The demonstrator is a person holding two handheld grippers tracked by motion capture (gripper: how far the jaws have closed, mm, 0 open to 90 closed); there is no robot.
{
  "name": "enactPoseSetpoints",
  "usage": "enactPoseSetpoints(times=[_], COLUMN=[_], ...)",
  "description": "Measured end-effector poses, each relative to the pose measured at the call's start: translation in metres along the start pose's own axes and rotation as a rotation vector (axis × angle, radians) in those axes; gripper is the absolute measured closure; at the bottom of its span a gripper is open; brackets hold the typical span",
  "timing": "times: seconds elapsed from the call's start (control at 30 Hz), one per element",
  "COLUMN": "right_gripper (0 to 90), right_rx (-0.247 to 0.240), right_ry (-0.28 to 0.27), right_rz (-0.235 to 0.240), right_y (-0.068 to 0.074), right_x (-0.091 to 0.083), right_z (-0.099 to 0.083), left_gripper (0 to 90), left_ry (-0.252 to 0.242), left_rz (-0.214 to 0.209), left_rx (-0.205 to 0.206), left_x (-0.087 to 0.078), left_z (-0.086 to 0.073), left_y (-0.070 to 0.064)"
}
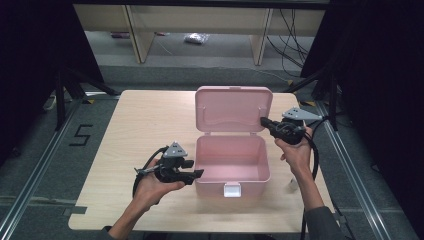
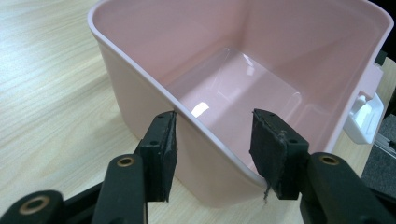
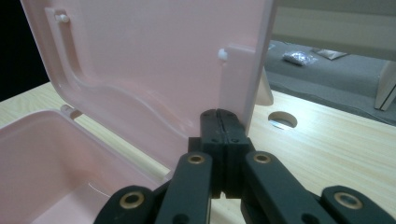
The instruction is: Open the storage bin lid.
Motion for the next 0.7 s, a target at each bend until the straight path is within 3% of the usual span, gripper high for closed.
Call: enactPoseSetpoints(times=[0.07,0.13,0.17,0.2,0.3,0.4,0.5,0.57,0.6,0.63,0.7], right_gripper=[90.0,90.0,90.0,90.0,90.0,90.0,90.0,88.8,88.5,88.5,88.2], right_rx=[0.028,-0.014,0.031,0.003,-0.018,0.018,-0.003,0.027,0.027,-0.03,-0.003], right_ry=[0.022,0.008,0.031,0.014,0.018,0.035,0.026,0.048,0.059,0.053,0.069], right_rz=[-0.006,-0.017,-0.01,-0.013,-0.033,-0.035,-0.044,-0.032,-0.034,-0.043,-0.031], right_y=[0.002,-0.002,0.001,-0.002,-0.003,-0.001,-0.004,-0.002,-0.001,-0.004,-0.003], right_x=[0.001,0.004,0.003,0.006,0.008,0.012,0.016,0.017,0.017,0.018,0.019], right_z=[-0.001,0.0,0.0,0.0,0.001,0.0,0.0,-0.001,-0.002,-0.001,-0.003], left_gripper=[50.5,50.5,50.5,50.4,50.4,50.4,50.3,49.8,49.6,49.6,49.4], left_ry=[-0.007,0.003,0.003,0.002,-0.006,0.002,-0.001,-0.001,-0.003,-0.004,-0.003], left_rz=[0.003,-0.007,-0.007,-0.007,0.004,0.0,0.007,0.007,0.01,0.007,0.017], left_rx=[-0.006,0.009,0.007,0.005,-0.001,0.0,0.001,0.003,0.004,0.005,0.004], left_x=[0.0,-0.001,-0.001,-0.001,0.0,-0.001,-0.001,-0.001,-0.001,-0.001,-0.001], left_z=[0.0,0.0,0.0,0.0,0.0,-0.001,-0.001,-0.001,0.0,0.0,0.0], left_y=[-0.001,0.0,0.0,0.0,-0.001,-0.001,-0.001,-0.001,-0.002,-0.002,-0.003])
Point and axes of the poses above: each handheld gripper's, and its own axes: x roughly forward along the jaws, z roughly out of its top, y roughly to its left, the point moved 2 cm from there along x, roughly forward along the jaws, and after that the axes turned 5 degrees about x, right-handed, at the moved point
